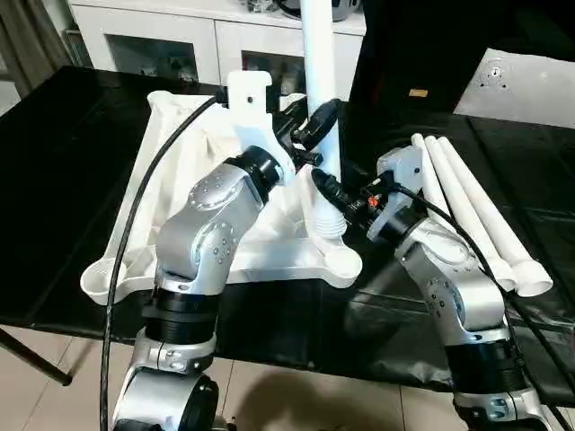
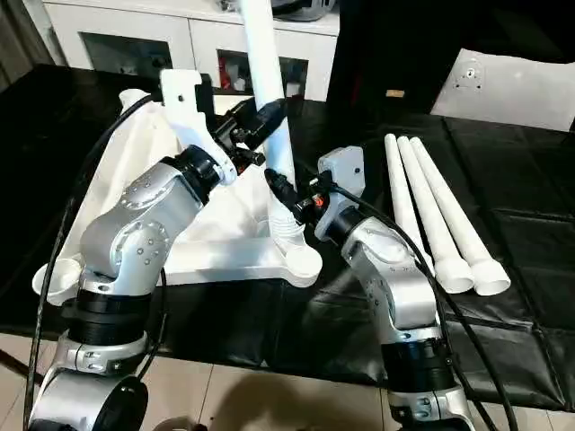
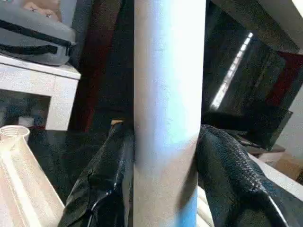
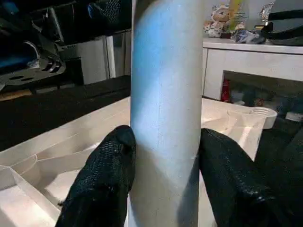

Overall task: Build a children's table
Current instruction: Pick table leg

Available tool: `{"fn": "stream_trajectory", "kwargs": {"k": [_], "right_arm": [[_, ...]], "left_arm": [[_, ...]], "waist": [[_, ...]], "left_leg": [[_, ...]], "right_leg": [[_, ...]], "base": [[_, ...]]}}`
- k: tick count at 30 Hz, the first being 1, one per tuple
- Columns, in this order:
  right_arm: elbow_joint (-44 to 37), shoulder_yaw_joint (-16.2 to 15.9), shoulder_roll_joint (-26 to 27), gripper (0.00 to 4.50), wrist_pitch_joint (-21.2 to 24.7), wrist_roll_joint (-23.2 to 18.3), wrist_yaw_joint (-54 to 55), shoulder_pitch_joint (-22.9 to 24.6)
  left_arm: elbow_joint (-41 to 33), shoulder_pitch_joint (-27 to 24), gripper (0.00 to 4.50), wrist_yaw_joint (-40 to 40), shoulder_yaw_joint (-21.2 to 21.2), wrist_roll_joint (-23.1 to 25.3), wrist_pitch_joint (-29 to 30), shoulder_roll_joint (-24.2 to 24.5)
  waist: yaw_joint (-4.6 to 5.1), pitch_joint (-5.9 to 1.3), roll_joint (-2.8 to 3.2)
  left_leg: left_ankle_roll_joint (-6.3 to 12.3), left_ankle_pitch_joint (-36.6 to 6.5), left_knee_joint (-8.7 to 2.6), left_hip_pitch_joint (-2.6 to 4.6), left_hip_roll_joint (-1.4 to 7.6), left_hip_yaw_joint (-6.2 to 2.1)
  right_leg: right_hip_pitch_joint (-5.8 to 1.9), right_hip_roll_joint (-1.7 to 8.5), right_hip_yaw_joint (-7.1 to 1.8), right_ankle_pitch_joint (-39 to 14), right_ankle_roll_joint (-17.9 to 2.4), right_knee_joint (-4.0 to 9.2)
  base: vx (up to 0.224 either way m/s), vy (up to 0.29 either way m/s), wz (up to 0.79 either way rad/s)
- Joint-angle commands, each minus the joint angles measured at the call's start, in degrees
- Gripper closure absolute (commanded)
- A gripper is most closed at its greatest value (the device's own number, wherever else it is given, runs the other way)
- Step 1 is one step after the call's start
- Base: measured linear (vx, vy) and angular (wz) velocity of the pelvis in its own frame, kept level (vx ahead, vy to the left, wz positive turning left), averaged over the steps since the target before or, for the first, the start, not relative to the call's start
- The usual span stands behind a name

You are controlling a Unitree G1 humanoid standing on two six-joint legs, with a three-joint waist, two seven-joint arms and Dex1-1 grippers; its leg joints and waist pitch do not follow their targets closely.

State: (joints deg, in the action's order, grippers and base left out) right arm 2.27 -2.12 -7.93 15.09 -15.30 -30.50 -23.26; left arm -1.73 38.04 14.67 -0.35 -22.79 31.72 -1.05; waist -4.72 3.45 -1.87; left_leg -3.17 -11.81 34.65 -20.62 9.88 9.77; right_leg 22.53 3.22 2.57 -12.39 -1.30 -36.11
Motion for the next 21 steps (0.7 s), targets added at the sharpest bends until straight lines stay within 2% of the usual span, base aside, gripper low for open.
{"fn": "stream_trajectory", "kwargs": {"k": [1,7,11,12,13,14,17,19,21], "right_arm": [[-2.8,0.2,0.2,2.69,-4.0,0.1,0.5,-3.0],[-2.4,0.7,0.1,2.70,-4.7,0.0,0.4,-3.1],[-2.0,1.1,0.0,2.71,-5.6,0.1,0.3,-3.2],[-1.9,1.1,0.0,2.71,-5.9,0.1,0.3,-3.2],[-1.8,1.1,0.0,2.71,-6.0,0.2,0.3,-3.2],[-1.8,1.0,0.0,2.72,-6.1,0.2,0.2,-3.2],[-1.7,1.0,0.0,2.72,-6.7,0.2,0.0,-3.3],[-1.6,0.9,-0.1,2.72,-7.4,0.4,-0.1,-3.4],[-1.4,0.8,-0.2,2.72,-7.8,0.4,-0.1,-3.4]], "left_arm": [[2.5,-1.6,2.00,0.8,-2.4,2.1,1.9,1.4],[2.7,-2.6,2.00,4.5,-3.5,3.0,-0.5,4.2],[2.3,-3.4,2.02,8.8,-3.7,2.1,-2.7,5.8],[2.2,-3.6,1.96,10.4,-3.9,1.7,-3.3,6.5],[2.3,-3.7,1.96,11.1,-4.0,1.5,-3.6,6.9],[2.1,-3.9,1.61,12.1,-4.3,1.2,-3.5,7.3],[1.7,-4.6,1.54,15.0,-4.9,-0.1,-3.3,8.6],[1.8,-4.7,1.19,15.9,-4.7,-0.6,-3.1,8.8],[2.2,-4.6,1.09,15.8,-4.2,-0.8,-3.2,8.5]], "waist": [[0.24,-4.06,0.03],[0.26,-4.02,0.16],[0.24,-4.01,0.15],[0.35,-4.03,-0.12],[0.30,-4.06,0.01],[0.41,-4.03,0.22],[0.51,-4.10,0.11],[0.56,-4.09,0.19],[0.62,-4.06,0.25]], "left_leg": [[2.98,-0.9,-3.39,0.09,2.76,-0.82],[2.66,-1.1,-3.44,0.15,2.82,-0.79],[2.47,-1.2,-3.50,0.14,2.82,-0.78],[2.43,-1.3,-3.53,0.19,2.77,-0.73],[2.35,-1.0,-3.54,0.15,2.74,-0.81],[2.25,-0.9,-3.50,0.20,2.83,-0.72],[2.37,-0.5,-3.53,0.18,2.74,-0.79],[2.40,-0.7,-3.48,0.25,2.77,-0.70],[2.33,-0.7,-3.49,0.17,2.80,-0.71]], "right_leg": [[-3.66,4.33,-2.94,3.9,-11.8,3.49],[-3.59,4.33,-2.97,3.5,-11.7,3.45],[-3.54,4.41,-2.97,3.3,-11.5,3.44],[-3.52,4.28,-2.97,2.9,-11.1,3.39],[-3.57,4.34,-2.97,2.8,-11.1,3.29],[-3.42,4.32,-3.01,3.4,-11.3,3.30],[-3.57,4.29,-2.97,4.7,-11.7,3.13],[-3.52,4.34,-3.01,4.7,-12.1,3.15],[-3.55,4.29,-2.99,5.0,-12.3,3.10]], "base": [[0.000,0.000,0.00],[0.000,0.000,0.00],[0.000,0.000,0.00],[0.000,0.000,0.00],[0.000,0.000,0.00],[0.000,0.000,0.00],[0.000,0.000,0.00],[0.000,0.000,0.00],[0.000,0.000,0.00]]}}
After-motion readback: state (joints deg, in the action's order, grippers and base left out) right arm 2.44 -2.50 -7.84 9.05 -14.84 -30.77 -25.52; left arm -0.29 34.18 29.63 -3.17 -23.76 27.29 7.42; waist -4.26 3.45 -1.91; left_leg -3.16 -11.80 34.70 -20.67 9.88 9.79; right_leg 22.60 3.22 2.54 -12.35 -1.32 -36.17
